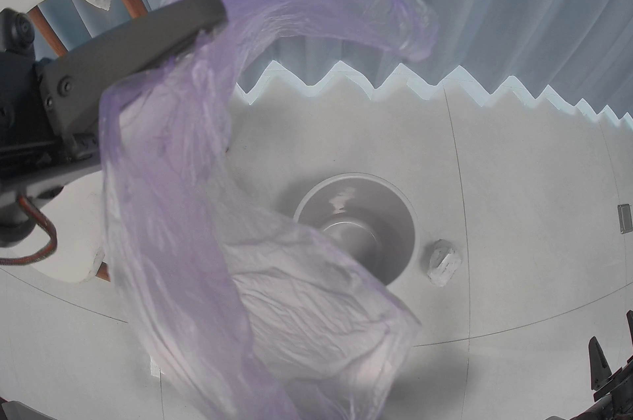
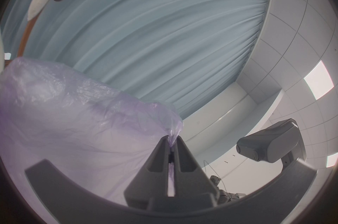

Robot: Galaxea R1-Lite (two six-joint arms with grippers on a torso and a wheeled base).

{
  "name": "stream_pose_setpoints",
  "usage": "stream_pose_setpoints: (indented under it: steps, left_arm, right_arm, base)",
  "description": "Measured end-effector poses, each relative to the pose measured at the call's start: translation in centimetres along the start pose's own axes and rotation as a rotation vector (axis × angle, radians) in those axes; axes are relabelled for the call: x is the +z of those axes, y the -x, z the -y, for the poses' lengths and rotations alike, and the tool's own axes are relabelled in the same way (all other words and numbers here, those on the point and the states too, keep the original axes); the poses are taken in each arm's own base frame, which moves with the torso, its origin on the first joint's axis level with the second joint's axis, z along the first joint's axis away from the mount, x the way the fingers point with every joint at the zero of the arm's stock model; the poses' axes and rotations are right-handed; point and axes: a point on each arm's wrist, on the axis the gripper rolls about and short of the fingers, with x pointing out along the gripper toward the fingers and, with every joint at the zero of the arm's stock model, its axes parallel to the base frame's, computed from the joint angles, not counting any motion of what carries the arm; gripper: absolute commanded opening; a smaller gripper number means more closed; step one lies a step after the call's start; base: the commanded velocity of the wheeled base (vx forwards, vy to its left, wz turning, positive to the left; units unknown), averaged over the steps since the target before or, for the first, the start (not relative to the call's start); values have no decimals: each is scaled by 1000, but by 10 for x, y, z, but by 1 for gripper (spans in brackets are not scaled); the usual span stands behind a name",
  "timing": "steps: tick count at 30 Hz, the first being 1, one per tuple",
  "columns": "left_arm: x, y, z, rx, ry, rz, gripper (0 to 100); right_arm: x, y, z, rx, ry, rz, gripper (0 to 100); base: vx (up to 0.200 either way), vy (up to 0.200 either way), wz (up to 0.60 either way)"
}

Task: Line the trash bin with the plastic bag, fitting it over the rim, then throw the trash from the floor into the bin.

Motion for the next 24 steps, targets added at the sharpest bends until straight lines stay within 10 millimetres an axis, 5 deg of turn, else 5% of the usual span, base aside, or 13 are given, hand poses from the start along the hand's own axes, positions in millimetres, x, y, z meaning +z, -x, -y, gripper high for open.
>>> stream_pose_setpoints:
  steps: [13, 24]
  left_arm:
    - [-35, -45, 0, -149, 73, -114, 0]
    - [-53, -62, -55, -97, 21, -66, 0]
  right_arm:
    - [0, 0, 0, 0, 0, 0, 100]
    - [0, 0, 0, 0, 0, 0, 100]
  base:
    - [0, 0, 0]
    - [0, 0, 0]
